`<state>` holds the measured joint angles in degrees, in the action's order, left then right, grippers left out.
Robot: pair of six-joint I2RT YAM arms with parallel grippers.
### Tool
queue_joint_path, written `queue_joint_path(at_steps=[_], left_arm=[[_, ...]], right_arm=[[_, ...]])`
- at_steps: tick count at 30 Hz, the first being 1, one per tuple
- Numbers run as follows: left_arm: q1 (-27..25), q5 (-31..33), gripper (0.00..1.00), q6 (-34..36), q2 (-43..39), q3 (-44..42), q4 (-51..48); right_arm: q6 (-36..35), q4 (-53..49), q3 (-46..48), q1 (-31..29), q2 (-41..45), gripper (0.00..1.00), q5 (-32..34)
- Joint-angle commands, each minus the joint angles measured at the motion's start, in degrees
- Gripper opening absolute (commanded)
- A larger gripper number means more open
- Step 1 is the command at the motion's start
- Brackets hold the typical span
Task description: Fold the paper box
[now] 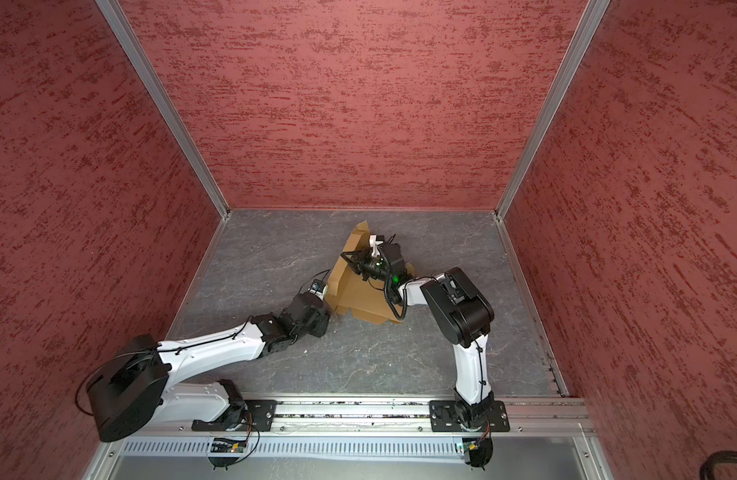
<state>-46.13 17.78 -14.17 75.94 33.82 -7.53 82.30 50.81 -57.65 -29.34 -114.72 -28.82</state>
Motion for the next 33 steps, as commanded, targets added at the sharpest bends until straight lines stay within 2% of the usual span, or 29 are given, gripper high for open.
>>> queue_joint_path(at_steps=[1, 14, 29, 33], left_arm=[[0.88, -2.44, 0.59, 2.56, 2.00, 1.89, 6.06], [0.41, -2.98, 0.55, 1.71, 6.03, 3.51, 11.31], [-3.56, 4.27, 0.44, 0.12, 8.78, 5.57, 14.12], [-5.46, 8.06, 0.41, 0.02, 8.88, 6.29, 14.06]], right_arm=[[0.91, -5.28, 1.92, 0.36, 0.37, 0.01, 1.48], [1.02, -5.29, 2.50, 0.16, 0.62, 0.00, 2.27], [1.28, -5.28, 2.78, 0.06, 0.65, 0.00, 2.65], [1.59, -4.84, 3.24, 0.08, 0.74, 0.00, 2.97]])
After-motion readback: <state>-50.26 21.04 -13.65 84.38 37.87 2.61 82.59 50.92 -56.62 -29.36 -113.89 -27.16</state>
